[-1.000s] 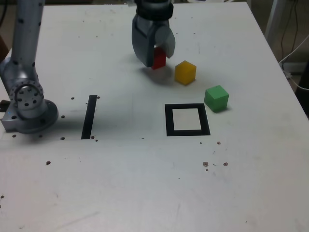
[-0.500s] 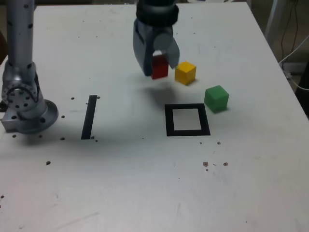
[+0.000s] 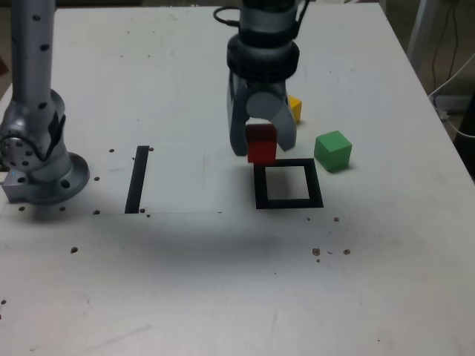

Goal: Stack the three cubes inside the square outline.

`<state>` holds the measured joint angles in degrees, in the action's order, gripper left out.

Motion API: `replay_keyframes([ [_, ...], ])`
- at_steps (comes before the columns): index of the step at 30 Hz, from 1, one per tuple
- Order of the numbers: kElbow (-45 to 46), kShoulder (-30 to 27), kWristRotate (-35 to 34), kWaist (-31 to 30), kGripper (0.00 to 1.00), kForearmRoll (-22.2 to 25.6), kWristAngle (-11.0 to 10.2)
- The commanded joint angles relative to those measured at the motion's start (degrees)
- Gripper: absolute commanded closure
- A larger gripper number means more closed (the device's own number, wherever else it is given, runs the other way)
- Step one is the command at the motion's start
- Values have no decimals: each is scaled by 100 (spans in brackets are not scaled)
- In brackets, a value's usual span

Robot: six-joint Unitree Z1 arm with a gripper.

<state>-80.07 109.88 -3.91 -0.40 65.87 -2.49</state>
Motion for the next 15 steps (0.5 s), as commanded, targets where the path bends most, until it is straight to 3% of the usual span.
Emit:
replay_keyframes([
  [1, -85, 126, 33, -69, 85, -48, -2],
  [15, -220, 459, 48, -237, 85, -307, 49],
])
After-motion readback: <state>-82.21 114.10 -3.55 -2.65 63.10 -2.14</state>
